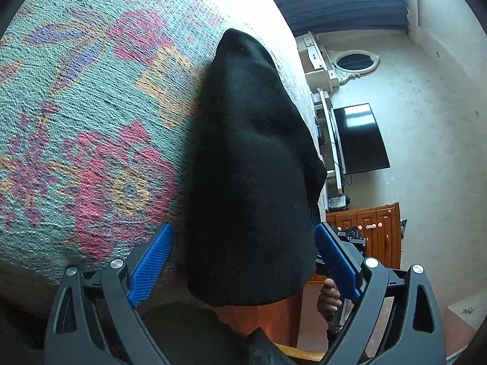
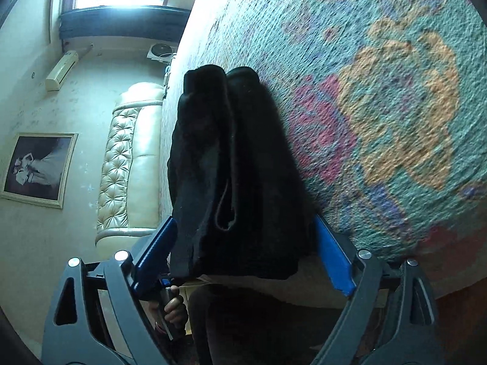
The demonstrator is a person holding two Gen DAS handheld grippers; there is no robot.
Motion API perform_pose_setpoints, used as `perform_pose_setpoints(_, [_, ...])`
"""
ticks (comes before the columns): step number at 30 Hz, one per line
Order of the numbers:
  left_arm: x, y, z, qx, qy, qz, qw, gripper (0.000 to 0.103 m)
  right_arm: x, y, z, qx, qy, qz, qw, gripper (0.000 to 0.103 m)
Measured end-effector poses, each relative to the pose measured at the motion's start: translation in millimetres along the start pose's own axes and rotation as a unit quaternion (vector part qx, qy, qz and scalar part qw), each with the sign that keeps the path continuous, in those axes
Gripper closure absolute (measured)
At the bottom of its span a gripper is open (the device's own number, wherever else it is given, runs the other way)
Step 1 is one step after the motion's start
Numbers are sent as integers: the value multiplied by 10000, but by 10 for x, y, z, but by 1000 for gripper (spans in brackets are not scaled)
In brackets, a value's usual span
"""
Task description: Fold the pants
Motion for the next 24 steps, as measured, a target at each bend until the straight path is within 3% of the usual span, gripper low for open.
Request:
perform_pose_setpoints(5, [18, 72, 43, -72, 243, 239, 9994, 11, 119, 34, 128, -298, 156, -21, 9994, 16])
perform_pose_setpoints(7, [70, 82, 32, -143, 289, 286, 9991, 11, 139, 37, 135, -392, 301, -14, 9988, 25])
perform_pose_setpoints(9, [105, 72, 43, -190, 264, 239, 9992, 11, 176, 39, 132, -470, 472, 31, 9978, 46])
perform_pose_setpoints(11, [119, 71, 40, -175, 202, 220, 9994, 11, 182, 35, 115, -430, 476, 33, 9979, 53])
perform_pose_setpoints(13, [150, 74, 17, -102, -114, 284, 9995, 42, 156, 39, 94, -448, 460, 22, 9979, 53])
perform_pose_setpoints(19, [83, 66, 100, -242, -167, 324, 9990, 58, 165, 63, 105, -517, 451, 1, 9976, 54])
perform_pose_setpoints(24, [-39, 74, -57, 250, -468, 60, 9986, 64, 196, 84, 191, -536, 496, -23, 9973, 56])
Point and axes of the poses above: each gripper's, at about its wrist camera, not at the fingertips, and x roughly the way its jaws point, z to its left, y to its underside, the point moved 5 cm from there along x, roughly the way its jaws point, and after that the axes turned 4 degrees about -x, right-handed, at the moved point
